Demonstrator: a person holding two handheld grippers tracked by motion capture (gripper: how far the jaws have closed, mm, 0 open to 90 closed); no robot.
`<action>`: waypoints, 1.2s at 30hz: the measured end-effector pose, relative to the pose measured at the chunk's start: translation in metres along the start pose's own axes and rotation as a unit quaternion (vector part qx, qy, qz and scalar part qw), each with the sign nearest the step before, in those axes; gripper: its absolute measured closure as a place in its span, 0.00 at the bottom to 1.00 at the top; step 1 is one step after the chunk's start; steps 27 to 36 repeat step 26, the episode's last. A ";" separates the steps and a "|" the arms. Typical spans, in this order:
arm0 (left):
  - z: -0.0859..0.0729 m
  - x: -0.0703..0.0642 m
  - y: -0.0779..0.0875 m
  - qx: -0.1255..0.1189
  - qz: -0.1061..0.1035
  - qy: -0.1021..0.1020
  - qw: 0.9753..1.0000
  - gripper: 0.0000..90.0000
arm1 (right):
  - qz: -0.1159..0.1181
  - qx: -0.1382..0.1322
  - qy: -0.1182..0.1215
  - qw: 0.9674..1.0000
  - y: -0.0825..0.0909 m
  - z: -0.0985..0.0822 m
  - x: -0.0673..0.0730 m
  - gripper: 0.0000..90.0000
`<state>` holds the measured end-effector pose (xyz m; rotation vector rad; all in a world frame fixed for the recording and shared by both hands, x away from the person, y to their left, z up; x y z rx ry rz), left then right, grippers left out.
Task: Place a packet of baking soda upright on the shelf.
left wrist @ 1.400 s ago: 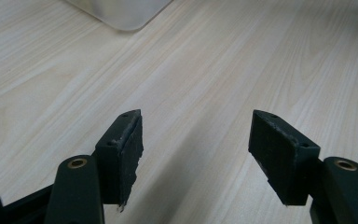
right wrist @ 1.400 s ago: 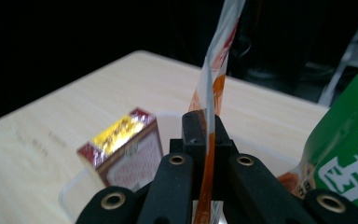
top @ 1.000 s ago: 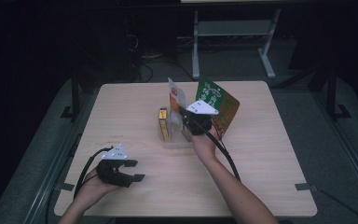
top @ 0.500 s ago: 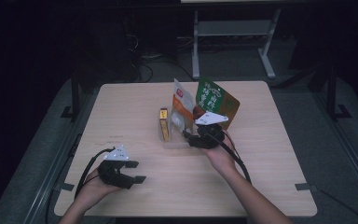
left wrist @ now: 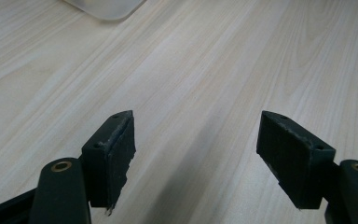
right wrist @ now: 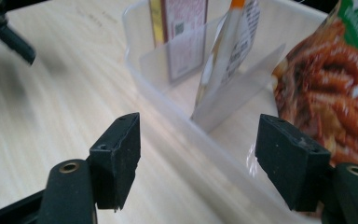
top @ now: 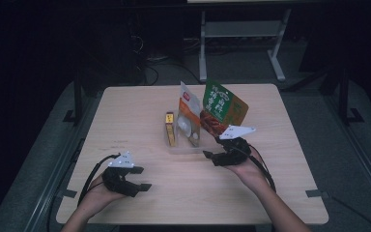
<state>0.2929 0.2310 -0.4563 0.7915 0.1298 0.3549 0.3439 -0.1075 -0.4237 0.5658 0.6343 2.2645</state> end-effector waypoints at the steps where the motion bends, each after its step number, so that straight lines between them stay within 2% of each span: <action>1: 0.000 0.000 0.000 0.000 0.001 -0.004 1.000 0.29 | 0.001 0.004 0.001 1.000 0.001 -0.002 0.000 0.33; 10: -0.002 -0.002 -0.006 0.007 0.001 -0.017 1.000 0.26 | 0.017 0.029 0.008 0.999 0.020 -0.026 -0.002 0.33; 18: -0.003 -0.004 -0.008 0.018 -0.005 -0.028 0.999 0.26 | 0.023 0.056 0.018 0.998 0.029 -0.047 -0.007 0.32; 23: -0.003 -0.006 -0.010 0.020 -0.007 -0.034 0.999 0.25 | 0.025 0.058 0.026 0.998 0.027 -0.046 -0.006 0.31; 26: -0.002 -0.007 -0.011 0.018 -0.010 -0.031 0.999 0.25 | 0.027 0.059 0.030 0.997 0.027 -0.047 -0.005 0.30; 36: -0.002 -0.007 -0.011 0.018 -0.010 -0.031 0.999 0.25 | 0.027 0.059 0.030 0.997 0.027 -0.047 -0.005 0.30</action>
Point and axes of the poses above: each handheld gripper's, and its own axes: y roughly backward along the jaws, z roughly out of its top, x roughly to its left, the point moved 3 cm from there along -y, roughly forward along the jaws, and after that the axes turned 12 degrees about -y, right-handed, at the moved point
